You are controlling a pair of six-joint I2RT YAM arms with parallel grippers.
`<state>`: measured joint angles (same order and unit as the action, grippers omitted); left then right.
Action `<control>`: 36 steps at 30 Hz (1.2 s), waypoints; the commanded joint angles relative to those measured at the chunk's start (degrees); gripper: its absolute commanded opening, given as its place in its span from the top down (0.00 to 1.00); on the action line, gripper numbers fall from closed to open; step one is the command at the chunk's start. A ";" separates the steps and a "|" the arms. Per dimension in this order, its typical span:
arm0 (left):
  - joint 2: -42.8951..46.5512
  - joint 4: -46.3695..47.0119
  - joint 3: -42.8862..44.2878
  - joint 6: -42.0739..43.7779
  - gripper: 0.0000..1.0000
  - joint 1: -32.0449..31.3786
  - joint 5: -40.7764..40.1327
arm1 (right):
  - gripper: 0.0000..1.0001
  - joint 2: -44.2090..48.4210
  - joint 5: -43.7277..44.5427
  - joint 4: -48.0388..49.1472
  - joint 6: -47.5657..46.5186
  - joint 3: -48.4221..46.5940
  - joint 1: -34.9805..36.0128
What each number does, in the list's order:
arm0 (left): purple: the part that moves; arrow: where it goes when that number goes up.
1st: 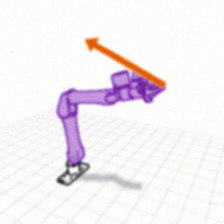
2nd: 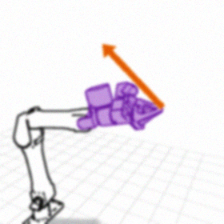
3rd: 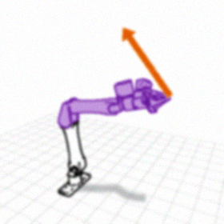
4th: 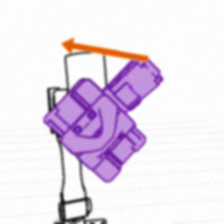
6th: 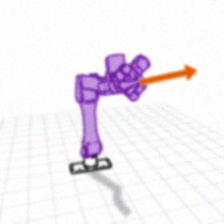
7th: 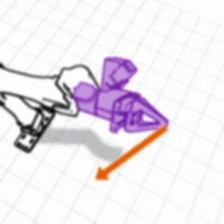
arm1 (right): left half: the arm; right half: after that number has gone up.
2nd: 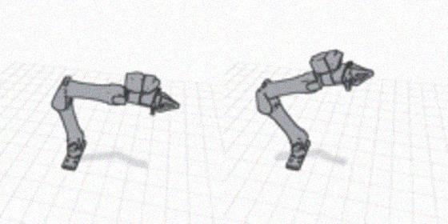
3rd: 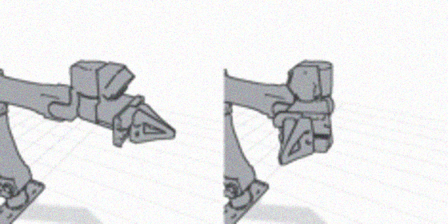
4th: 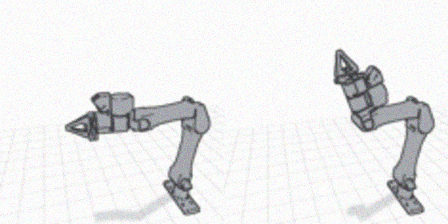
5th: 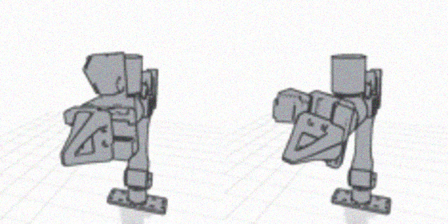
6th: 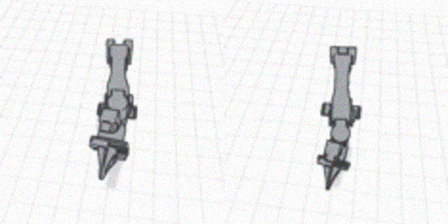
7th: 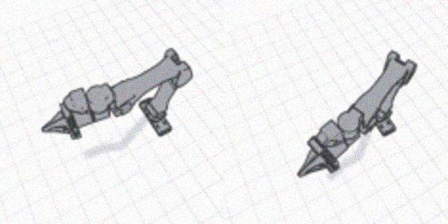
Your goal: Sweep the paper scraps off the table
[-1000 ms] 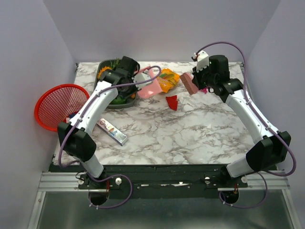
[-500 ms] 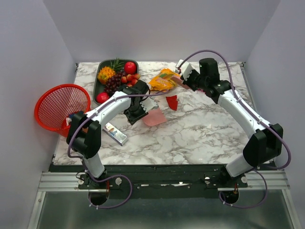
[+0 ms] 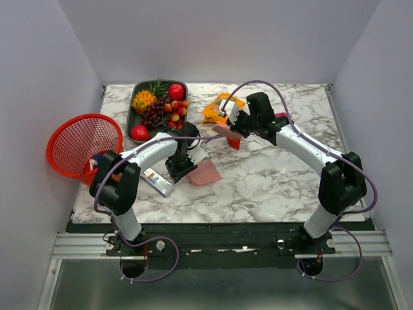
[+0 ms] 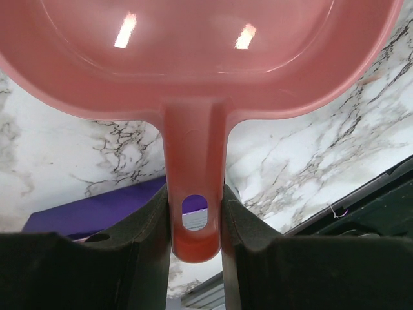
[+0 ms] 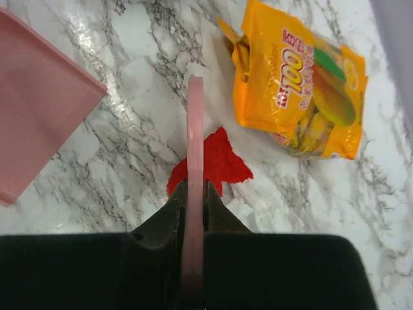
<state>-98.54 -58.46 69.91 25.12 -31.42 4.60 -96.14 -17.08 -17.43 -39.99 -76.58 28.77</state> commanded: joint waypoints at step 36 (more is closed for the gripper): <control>-2.27 5.63 1.10 1.06 1.00 -0.40 0.23 | 0.99 -1.95 -1.35 2.58 25.19 0.81 -1.35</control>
<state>-99.33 -53.32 68.79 25.65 -31.42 5.56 -98.41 -10.35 -13.21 -20.40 -74.94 27.20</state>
